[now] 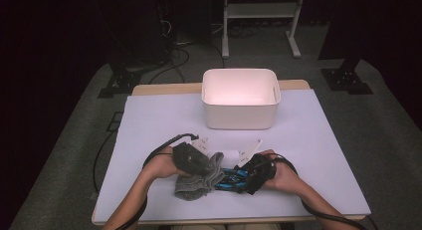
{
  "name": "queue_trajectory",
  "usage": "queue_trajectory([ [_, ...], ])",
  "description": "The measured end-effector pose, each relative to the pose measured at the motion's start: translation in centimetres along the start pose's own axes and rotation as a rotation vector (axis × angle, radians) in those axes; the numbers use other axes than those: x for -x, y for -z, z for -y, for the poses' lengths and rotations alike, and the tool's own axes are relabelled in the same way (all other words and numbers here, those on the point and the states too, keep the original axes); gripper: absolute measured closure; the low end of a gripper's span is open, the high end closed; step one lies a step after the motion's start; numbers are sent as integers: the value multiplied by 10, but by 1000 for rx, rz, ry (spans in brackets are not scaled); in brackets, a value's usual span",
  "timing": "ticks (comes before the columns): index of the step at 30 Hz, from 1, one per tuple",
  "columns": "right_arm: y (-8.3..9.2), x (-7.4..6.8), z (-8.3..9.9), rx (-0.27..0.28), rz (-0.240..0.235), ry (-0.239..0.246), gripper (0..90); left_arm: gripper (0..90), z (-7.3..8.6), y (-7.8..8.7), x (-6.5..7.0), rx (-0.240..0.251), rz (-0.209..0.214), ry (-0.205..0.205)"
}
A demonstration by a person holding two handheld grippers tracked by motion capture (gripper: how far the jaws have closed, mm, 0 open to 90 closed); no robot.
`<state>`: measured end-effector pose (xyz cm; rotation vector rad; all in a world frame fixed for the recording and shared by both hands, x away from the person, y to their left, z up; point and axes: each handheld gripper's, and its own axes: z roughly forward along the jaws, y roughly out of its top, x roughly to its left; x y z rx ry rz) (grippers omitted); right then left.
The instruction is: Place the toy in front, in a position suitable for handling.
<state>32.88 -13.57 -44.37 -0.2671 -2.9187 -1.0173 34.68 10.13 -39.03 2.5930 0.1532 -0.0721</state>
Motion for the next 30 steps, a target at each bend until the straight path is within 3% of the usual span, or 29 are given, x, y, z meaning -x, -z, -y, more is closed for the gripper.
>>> queue_trajectory([
  [4, 3, 1, 8, 18, -16, -26, 223, 807, -21, -5, 3, 9, 24, -36],
  [6, 2, 0, 7, 20, -15, -15, 223, 808, -35, -13, 5, 6, 36, -64],
  [10, -1, 0, 5, 31, -15, -13, 216, 818, -63, -36, 10, -48, 75, -125],
  [15, -5, 2, 8, 60, -4, -11, 211, 826, -77, -48, 7, 1, 114, -121],
  [16, -5, -1, 8, 67, -7, -38, 215, 827, -77, -51, 6, -2, 116, -123],
  [21, -5, -2, 8, 68, -2, -50, 228, 832, -66, -45, 5, -1, 99, -104],
  [26, -4, -2, 5, 33, 14, -33, 232, 835, -43, -24, 2, -4, 48, -74],
  [30, -4, -2, 4, 16, 10, -27, 232, 835, -18, -5, -1, 3, 8, -13],
])
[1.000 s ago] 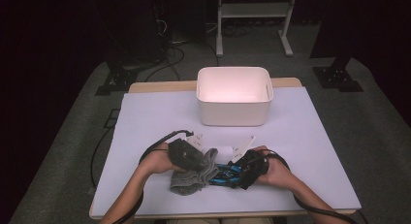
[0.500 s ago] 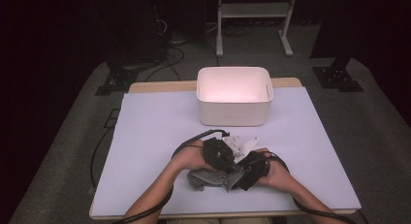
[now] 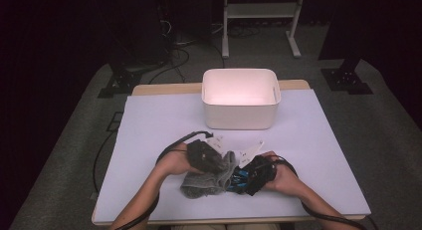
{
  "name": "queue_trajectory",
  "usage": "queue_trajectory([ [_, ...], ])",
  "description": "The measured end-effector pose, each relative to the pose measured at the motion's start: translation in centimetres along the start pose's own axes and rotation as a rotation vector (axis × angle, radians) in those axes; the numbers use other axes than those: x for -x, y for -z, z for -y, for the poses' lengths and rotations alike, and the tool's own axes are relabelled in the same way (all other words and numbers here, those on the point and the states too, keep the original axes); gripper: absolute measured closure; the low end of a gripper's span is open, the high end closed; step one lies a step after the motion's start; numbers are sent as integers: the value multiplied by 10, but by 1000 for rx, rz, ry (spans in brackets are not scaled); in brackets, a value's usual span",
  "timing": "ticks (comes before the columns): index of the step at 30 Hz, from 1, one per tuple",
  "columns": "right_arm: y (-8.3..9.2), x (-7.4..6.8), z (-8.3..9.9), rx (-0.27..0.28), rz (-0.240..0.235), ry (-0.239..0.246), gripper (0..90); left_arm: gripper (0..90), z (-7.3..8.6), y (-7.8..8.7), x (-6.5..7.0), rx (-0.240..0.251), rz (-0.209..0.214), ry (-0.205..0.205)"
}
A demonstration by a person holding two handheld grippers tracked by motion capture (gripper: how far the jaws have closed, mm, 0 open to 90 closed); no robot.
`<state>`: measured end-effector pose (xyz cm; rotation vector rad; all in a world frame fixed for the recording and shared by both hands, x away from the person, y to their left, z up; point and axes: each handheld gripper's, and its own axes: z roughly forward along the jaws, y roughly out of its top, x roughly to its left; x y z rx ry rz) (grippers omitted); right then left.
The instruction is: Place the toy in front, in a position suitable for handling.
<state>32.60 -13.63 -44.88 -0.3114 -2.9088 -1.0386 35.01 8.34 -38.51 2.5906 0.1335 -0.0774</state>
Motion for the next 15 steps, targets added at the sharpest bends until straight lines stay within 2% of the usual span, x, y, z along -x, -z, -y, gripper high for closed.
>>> queue_trajectory([
  [4, 2, 1, 0, -16, -5, 13, 232, 836, 21, 15, 0, 0, -34, 35],
  [10, 5, 2, 2, -33, -9, 9, 233, 836, 51, 37, 2, 36, -65, 91],
  [15, 11, 4, 8, -39, -10, 1, 233, 836, 71, 48, 4, 35, -86, 127],
])
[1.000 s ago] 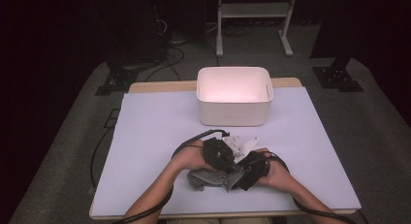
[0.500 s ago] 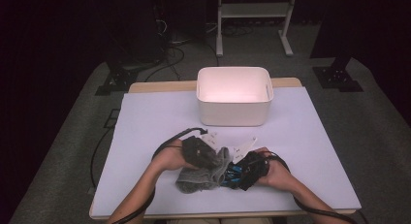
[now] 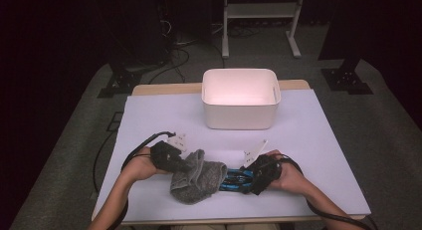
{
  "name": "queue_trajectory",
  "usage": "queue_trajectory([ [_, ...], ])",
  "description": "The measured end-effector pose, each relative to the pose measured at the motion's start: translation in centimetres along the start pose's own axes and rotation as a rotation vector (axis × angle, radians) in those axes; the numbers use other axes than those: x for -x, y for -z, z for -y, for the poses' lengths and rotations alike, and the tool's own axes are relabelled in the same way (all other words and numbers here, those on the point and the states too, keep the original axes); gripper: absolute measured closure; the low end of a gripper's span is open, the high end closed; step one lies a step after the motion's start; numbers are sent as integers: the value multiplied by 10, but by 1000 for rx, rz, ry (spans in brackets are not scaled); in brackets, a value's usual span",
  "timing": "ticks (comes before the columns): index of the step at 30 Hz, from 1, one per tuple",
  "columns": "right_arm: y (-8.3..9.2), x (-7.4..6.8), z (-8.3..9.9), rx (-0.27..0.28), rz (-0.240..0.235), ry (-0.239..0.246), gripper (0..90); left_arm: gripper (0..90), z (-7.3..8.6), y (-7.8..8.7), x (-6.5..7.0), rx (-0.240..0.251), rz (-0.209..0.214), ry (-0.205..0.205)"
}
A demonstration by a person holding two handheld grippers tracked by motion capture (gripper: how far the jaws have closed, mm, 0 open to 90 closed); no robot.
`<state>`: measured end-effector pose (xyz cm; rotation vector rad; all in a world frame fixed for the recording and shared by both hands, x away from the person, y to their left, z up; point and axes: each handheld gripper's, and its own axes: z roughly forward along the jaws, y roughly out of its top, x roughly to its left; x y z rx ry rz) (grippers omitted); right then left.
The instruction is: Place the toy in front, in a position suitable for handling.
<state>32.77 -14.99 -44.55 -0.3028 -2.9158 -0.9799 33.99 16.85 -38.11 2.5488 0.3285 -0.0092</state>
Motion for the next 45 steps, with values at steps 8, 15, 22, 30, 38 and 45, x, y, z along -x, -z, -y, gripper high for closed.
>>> queue_trajectory([
  [8, 8, 1, 9, -12, 13, -3, 233, 835, 26, 22, -4, 5, -49, 63],
  [15, 11, 2, 12, -11, 14, -16, 233, 835, 50, 46, -6, 26, -91, 109],
  [22, 15, 4, 17, -7, 24, -29, 233, 836, 65, 58, -5, 53, -112, 140],
  [30, 19, 9, 23, 9, 15, -60, 233, 835, 72, 57, -4, 62, -102, 154],
  [38, 16, 6, 13, 4, 14, -49, 176, 824, 46, 28, 4, 39, -35, 85],
  [45, 4, 4, 1, 12, 29, -23, 168, 600, 15, 3, 6, 33, -3, 36],
])
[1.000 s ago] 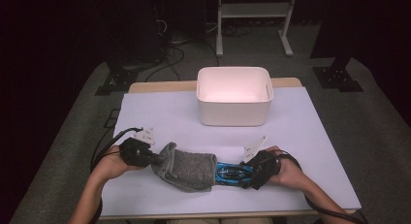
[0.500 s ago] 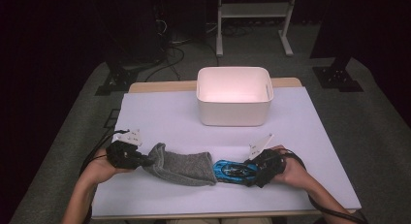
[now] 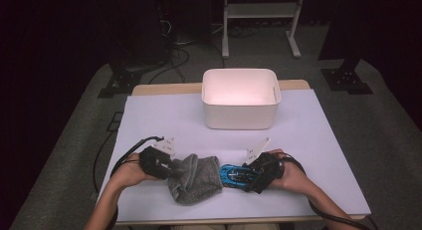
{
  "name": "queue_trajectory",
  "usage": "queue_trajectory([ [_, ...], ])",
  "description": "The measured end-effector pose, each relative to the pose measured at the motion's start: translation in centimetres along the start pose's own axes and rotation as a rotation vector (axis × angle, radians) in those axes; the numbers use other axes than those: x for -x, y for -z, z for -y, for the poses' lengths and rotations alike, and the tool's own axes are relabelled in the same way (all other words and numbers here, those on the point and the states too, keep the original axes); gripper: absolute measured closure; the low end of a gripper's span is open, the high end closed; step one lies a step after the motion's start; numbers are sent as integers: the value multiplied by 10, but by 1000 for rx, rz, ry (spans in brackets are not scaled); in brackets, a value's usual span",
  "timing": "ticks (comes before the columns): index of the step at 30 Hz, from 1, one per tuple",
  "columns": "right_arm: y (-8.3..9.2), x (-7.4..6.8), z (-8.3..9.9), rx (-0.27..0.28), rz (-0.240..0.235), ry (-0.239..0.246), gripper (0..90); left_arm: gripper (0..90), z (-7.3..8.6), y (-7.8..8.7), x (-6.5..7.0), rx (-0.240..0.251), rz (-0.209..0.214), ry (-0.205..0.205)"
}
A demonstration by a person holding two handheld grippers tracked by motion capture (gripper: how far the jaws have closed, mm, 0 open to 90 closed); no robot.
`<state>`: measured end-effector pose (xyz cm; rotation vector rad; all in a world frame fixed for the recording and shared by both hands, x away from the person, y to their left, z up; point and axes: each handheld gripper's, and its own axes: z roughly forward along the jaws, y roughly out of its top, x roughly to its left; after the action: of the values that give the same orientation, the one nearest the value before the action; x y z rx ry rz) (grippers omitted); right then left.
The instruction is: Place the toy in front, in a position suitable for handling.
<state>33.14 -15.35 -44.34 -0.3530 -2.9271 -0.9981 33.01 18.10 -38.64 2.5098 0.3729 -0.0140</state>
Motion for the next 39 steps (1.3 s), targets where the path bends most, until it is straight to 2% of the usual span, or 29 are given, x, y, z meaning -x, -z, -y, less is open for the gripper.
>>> queue_trajectory([
  [2, -3, -1, -2, -4, 0, 3, 169, 551, -9, -4, 1, 5, 4, -29],
  [4, -5, -2, -2, -9, 8, 9, 169, 462, -18, -7, 4, 11, 1, -42],
  [7, -5, -2, -1, -5, 6, 6, 171, 418, -31, -14, 8, 30, 21, -80],
  [12, -5, -3, 0, 1, 9, 4, 171, 357, -50, -35, 16, 6, 43, -125],
  [18, -6, -4, 0, 7, 19, 5, 171, 333, -58, -69, 24, -75, 52, -172],
  [21, -7, -5, -1, 15, 28, 7, 168, 334, -57, -81, 25, -117, 29, -165],
  [24, -8, -6, -3, 26, 33, 12, 166, 372, -54, -86, 24, -119, 7, -162],
  [27, -13, -9, -6, 6, 61, 40, 176, 487, -51, -87, 25, -115, -8, -172],
  [29, -15, -11, -8, -3, 87, 57, 227, 638, -49, -85, 25, -109, -10, -174],
  [30, -14, -11, -9, -1, 95, 36, 242, 724, -49, -84, 25, -108, -9, -176],
  [32, -14, -11, -10, -6, 101, 28, 243, 782, -48, -83, 26, -117, 1, -184],
  [35, -14, -10, -12, 3, 103, 8, 250, 801, -44, -78, 26, -122, 13, -175],
  [38, -11, -3, -11, 39, 65, -26, 263, 801, -38, -70, 25, -125, 19, -173],
  [39, -10, -2, -12, 36, 67, -26, 263, 800, -35, -68, 25, -125, 22, -164],
])
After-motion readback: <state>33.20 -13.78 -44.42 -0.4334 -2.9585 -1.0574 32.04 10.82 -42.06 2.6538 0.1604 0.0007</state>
